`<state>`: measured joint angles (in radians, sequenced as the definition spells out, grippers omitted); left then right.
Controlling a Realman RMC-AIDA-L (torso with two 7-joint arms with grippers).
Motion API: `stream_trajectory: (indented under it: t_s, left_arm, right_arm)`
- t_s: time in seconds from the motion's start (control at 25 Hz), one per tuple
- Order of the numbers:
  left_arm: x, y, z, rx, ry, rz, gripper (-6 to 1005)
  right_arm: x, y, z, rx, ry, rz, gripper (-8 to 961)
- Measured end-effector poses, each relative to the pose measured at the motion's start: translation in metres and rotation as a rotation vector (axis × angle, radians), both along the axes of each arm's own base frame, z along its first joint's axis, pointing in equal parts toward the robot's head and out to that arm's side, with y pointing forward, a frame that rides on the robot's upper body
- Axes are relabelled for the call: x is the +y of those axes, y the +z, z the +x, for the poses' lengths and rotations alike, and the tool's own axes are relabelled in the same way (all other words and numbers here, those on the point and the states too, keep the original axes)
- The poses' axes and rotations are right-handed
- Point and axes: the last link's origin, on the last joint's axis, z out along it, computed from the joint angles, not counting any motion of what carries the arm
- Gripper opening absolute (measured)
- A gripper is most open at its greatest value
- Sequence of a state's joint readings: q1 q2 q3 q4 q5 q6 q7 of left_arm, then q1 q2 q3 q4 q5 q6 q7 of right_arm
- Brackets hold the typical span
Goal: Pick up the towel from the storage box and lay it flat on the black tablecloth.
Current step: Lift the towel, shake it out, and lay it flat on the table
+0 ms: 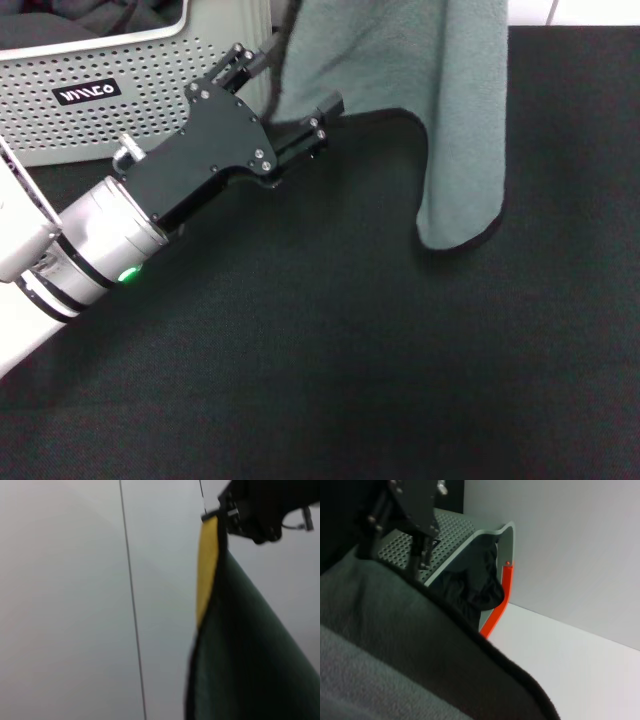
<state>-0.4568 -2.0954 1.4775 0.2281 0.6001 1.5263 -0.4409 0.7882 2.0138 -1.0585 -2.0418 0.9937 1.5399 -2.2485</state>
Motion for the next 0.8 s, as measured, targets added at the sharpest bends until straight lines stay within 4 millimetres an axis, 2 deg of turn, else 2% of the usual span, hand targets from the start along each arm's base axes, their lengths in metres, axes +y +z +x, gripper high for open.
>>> stream_trajectory:
  t_s: [0.28, 0.8]
  left_arm:
    - [0.0029, -0.0077, -0.0033, 0.042, 0.029, -0.035, 740]
    - [0.0055, -0.0088, -0.0047, 0.054, 0.044, -0.035, 672]
  right_arm:
    - [-0.0024, 0.0013, -0.0069, 0.018, 0.031, -0.009, 6]
    - [-0.0036, 0.0013, -0.0104, 0.024, 0.057, -0.007, 6]
